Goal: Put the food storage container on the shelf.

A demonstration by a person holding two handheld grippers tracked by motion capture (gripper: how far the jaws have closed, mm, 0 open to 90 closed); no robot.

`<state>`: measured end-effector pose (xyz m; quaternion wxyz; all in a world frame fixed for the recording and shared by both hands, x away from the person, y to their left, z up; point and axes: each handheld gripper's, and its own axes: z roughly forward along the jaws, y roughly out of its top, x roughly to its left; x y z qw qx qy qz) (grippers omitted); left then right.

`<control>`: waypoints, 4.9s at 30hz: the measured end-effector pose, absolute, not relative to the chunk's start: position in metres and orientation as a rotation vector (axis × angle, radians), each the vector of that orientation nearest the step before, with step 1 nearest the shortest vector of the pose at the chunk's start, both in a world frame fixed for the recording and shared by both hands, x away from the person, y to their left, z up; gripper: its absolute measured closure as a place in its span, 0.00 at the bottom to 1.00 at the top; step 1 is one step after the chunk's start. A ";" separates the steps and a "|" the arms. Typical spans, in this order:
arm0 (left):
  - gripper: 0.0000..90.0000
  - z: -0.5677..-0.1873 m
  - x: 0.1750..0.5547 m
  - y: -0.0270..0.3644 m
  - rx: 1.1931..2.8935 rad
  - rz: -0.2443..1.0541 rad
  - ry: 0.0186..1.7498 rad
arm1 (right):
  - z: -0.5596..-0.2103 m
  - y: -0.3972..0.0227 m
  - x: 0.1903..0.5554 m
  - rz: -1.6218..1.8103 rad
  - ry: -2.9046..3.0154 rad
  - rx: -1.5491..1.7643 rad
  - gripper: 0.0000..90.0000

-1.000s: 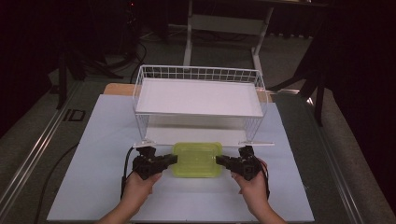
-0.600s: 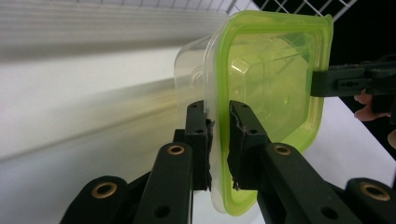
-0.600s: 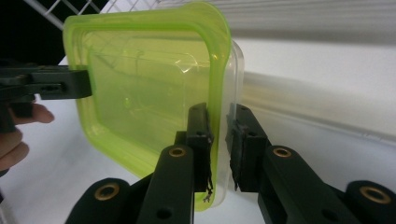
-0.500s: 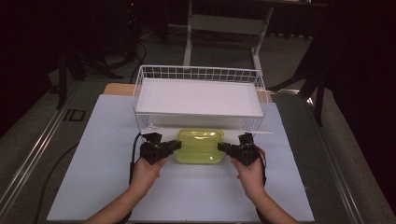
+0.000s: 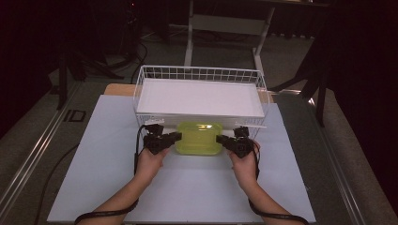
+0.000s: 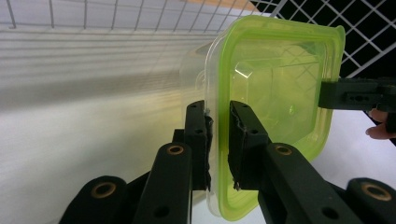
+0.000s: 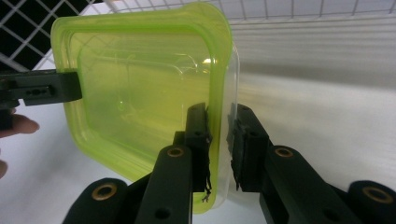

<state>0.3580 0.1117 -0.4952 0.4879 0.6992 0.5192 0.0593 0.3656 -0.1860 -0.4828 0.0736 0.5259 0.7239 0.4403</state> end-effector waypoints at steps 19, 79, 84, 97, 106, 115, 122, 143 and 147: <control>0.73 -0.510 0.373 0.105 1.690 0.211 1.253 | -0.493 -0.177 0.375 1.280 2.108 1.603 0.77; 0.02 -0.511 0.282 0.133 1.745 0.289 1.002 | -0.524 -0.115 0.363 1.174 2.233 1.387 1.00; 0.02 -0.512 0.283 0.133 1.740 0.282 1.006 | -0.525 -0.114 0.370 1.177 2.223 1.414 1.00; 0.02 -0.513 0.283 0.136 1.742 0.291 1.007 | -0.526 -0.110 0.387 1.167 2.187 1.427 1.00; 0.02 -0.514 0.283 0.138 1.750 0.296 1.008 | -0.523 -0.112 0.396 1.187 2.153 1.501 1.00; 0.02 -0.514 0.282 0.138 1.748 0.292 1.007 | -0.525 -0.108 0.401 1.178 2.156 1.488 1.00; 0.02 -0.513 0.282 0.138 1.749 0.299 1.005 | -0.524 -0.103 0.399 1.193 2.168 1.481 0.99; 0.02 -0.498 0.278 0.131 1.758 0.326 0.936 | -0.501 -0.117 0.346 1.259 2.252 1.306 0.84; 0.02 -0.494 0.276 0.132 1.769 0.333 0.917 | -0.497 -0.125 0.339 1.272 2.241 1.289 0.74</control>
